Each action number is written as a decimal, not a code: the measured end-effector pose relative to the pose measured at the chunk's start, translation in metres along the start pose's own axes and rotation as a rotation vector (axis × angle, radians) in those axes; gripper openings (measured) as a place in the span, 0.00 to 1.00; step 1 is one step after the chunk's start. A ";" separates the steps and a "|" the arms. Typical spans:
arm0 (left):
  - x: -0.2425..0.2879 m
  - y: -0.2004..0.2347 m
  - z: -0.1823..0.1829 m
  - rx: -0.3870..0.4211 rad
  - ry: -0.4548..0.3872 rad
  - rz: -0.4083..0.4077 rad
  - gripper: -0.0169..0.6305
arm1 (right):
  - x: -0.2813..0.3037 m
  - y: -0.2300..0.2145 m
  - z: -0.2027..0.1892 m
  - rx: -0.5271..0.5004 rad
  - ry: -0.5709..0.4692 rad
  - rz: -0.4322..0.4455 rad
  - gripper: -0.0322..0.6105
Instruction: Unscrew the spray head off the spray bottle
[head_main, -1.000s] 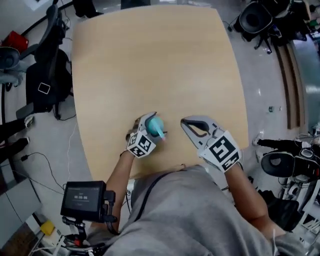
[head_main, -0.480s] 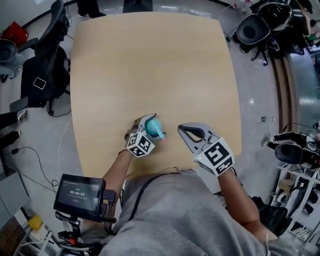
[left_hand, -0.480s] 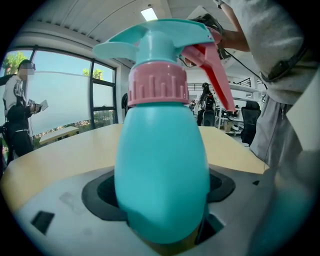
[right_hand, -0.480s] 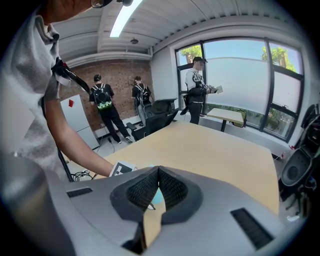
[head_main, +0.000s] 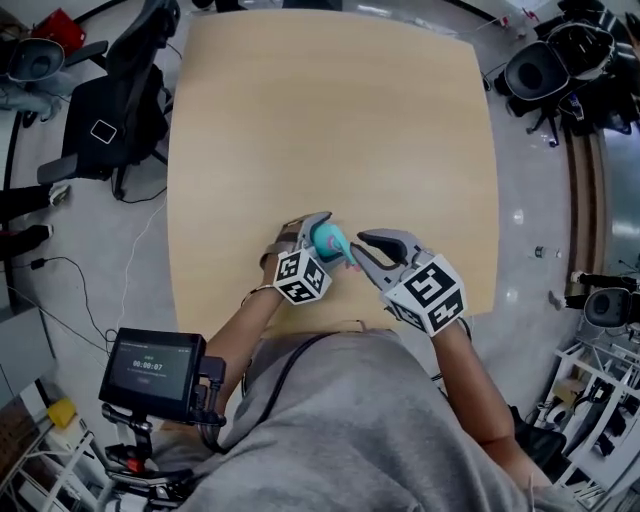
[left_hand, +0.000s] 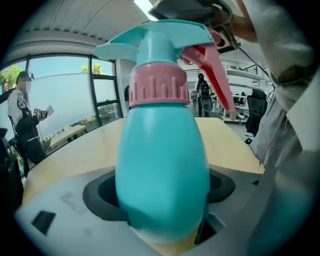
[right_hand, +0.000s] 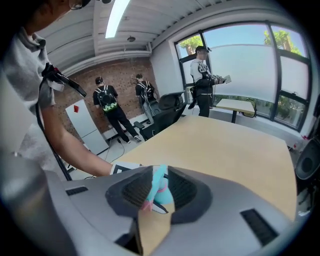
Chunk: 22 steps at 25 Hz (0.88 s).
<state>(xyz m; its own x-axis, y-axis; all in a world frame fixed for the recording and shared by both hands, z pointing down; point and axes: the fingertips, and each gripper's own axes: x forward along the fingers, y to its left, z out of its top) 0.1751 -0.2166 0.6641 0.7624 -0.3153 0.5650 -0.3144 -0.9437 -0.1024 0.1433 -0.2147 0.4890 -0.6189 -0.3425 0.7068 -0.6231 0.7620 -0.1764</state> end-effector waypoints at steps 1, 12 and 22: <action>-0.005 0.000 0.001 0.007 0.020 0.015 0.64 | 0.005 0.006 0.001 0.003 0.017 0.007 0.24; -0.083 0.007 0.032 0.161 0.161 0.161 0.65 | 0.027 0.054 -0.014 -0.086 0.267 -0.054 0.32; -0.107 -0.009 0.035 0.201 0.079 -0.052 0.64 | 0.022 0.078 -0.007 -0.491 0.295 0.060 0.28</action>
<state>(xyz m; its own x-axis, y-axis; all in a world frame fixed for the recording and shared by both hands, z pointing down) 0.1160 -0.1779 0.5756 0.7254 -0.2639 0.6358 -0.1501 -0.9620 -0.2281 0.0845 -0.1591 0.4952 -0.4435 -0.1765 0.8787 -0.2525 0.9653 0.0664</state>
